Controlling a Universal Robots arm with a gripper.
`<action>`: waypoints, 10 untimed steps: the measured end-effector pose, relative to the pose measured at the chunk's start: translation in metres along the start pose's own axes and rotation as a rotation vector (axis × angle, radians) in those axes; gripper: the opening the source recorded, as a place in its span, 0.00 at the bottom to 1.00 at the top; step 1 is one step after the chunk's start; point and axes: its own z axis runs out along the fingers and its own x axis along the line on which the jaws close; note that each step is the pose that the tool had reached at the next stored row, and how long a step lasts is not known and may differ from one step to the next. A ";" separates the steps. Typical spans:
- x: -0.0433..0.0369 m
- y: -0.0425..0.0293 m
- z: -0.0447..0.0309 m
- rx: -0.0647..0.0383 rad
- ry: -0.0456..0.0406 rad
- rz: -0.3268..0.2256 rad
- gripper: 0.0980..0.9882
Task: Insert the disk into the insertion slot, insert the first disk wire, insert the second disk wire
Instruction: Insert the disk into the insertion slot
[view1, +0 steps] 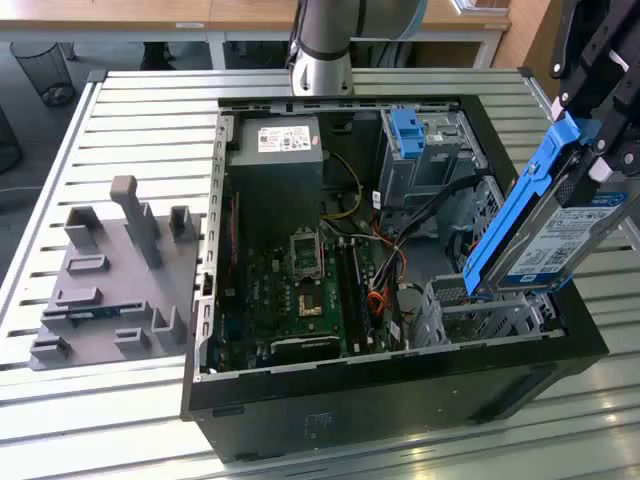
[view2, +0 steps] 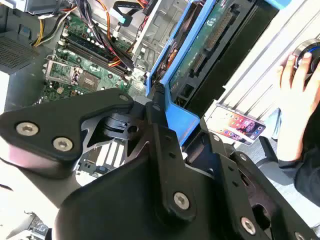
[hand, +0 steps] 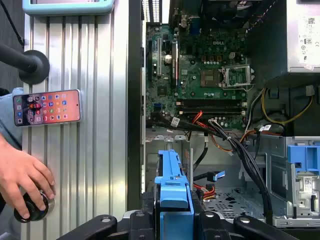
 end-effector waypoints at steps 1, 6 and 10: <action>0.0000 0.0000 0.0000 0.000 0.0000 0.000 0.30; 0.0000 0.0000 0.0000 0.000 0.0000 0.000 0.30; 0.0000 0.0001 0.0003 0.005 -0.0001 0.000 0.30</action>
